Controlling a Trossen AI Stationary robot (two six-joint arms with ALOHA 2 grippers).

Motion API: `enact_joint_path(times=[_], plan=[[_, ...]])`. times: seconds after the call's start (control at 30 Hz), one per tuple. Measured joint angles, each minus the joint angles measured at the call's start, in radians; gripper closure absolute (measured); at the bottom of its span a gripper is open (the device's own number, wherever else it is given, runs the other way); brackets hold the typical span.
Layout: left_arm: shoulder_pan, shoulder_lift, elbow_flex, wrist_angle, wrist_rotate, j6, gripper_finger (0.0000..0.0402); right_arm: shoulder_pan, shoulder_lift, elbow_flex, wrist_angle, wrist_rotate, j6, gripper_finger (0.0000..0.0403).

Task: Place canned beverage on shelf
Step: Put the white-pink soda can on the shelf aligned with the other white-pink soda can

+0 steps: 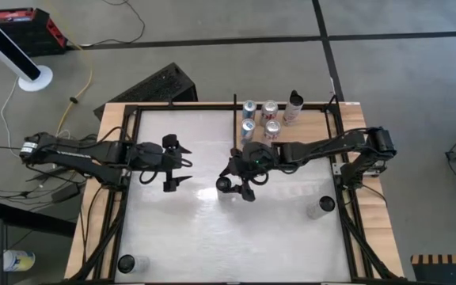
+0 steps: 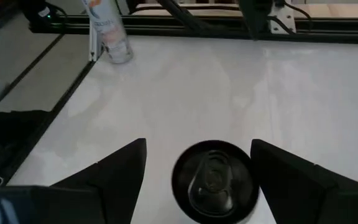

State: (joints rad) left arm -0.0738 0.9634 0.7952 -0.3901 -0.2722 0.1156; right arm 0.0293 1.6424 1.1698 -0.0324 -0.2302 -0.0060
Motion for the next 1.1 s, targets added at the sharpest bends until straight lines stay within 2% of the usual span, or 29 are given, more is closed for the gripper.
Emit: enact_joint_path(times=[0.4,1.1], plan=[[0.000,0.000,0.000,-0.001,0.002,0.021,0.0019,0.003,0.016,-0.014,-0.007,0.047,-0.045,0.0089],[0.000,0.001,0.000,-0.011,0.004,0.039,0.0020,0.003,0.090,-0.013,0.015,0.068,-0.053,0.0092]])
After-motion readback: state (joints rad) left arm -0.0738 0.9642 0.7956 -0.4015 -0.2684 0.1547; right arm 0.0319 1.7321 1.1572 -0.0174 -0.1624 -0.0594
